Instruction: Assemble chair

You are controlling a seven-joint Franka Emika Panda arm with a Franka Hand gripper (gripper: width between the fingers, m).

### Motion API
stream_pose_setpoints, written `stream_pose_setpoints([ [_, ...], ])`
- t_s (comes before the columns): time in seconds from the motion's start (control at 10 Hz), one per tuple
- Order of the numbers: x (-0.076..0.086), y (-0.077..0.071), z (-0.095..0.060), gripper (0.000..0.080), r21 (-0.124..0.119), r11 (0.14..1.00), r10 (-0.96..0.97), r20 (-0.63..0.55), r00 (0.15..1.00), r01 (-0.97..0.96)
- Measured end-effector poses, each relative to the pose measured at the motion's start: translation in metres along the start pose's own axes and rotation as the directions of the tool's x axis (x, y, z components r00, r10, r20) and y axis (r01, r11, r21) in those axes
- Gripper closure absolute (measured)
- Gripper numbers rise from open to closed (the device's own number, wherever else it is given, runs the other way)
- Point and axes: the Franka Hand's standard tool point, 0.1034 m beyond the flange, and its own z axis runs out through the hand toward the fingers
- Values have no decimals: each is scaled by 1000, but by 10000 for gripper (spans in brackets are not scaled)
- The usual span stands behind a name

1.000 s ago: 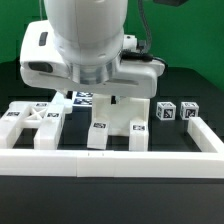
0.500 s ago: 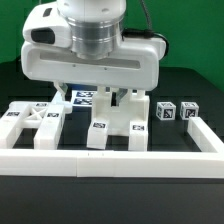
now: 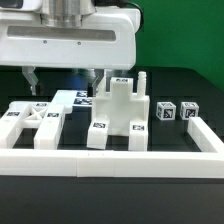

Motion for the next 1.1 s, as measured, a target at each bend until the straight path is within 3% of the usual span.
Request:
stream_pose_setpoints([
  [0.2,0,4,1,151,-2,999,-45,-4,999,45],
  [0.4,3,40,7,151,9,987,-162,-20,987,162],
  [0.7,5,44,11,151,0,986,-165,-34,986,165],
  [1.0,9,51,17,151,-29,986,-168,-77,983,166],
  [1.1,14,58,19,151,-64,984,-174,-160,972,166],
])
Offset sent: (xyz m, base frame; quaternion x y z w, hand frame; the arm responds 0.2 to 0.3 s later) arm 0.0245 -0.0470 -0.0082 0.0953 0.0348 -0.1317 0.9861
